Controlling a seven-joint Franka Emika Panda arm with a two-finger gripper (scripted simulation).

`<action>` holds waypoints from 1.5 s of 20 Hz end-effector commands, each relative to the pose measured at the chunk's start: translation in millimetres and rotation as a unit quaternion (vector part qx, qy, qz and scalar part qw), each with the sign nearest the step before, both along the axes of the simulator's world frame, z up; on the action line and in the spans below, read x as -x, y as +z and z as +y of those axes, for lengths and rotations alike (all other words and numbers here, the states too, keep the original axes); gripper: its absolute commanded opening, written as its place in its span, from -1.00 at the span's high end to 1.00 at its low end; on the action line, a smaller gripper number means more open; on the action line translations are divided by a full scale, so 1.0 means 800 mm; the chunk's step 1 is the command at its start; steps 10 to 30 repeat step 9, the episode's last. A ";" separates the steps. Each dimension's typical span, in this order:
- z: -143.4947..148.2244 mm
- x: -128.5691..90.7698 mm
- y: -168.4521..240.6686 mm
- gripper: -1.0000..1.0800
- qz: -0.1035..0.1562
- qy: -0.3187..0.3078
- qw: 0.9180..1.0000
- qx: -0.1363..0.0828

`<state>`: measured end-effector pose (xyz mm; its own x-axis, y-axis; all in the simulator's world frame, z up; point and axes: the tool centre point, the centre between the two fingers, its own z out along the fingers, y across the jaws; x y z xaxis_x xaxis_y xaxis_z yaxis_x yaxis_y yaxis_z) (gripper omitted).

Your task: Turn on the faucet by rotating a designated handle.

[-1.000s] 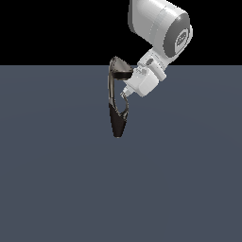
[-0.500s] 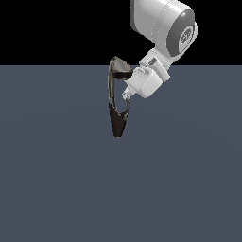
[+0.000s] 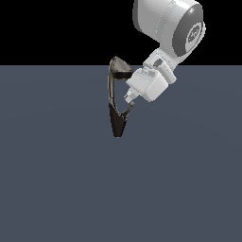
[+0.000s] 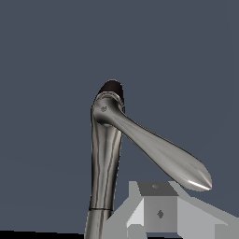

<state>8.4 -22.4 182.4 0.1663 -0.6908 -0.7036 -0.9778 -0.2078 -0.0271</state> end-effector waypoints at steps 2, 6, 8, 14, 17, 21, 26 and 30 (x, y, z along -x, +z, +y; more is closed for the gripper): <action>-0.020 0.009 -0.019 1.00 0.005 -0.002 1.000 0.000; -0.047 0.022 -0.045 1.00 0.010 -0.004 1.000 0.000; -0.059 0.028 -0.057 1.00 0.012 -0.005 1.000 0.000; -0.059 0.028 -0.057 1.00 0.012 -0.005 1.000 0.000; -0.059 0.028 -0.057 1.00 0.012 -0.005 1.000 0.000; -0.059 0.028 -0.057 1.00 0.012 -0.005 1.000 0.000; -0.059 0.028 -0.057 1.00 0.012 -0.005 1.000 0.000; -0.059 0.028 -0.057 1.00 0.012 -0.005 1.000 0.000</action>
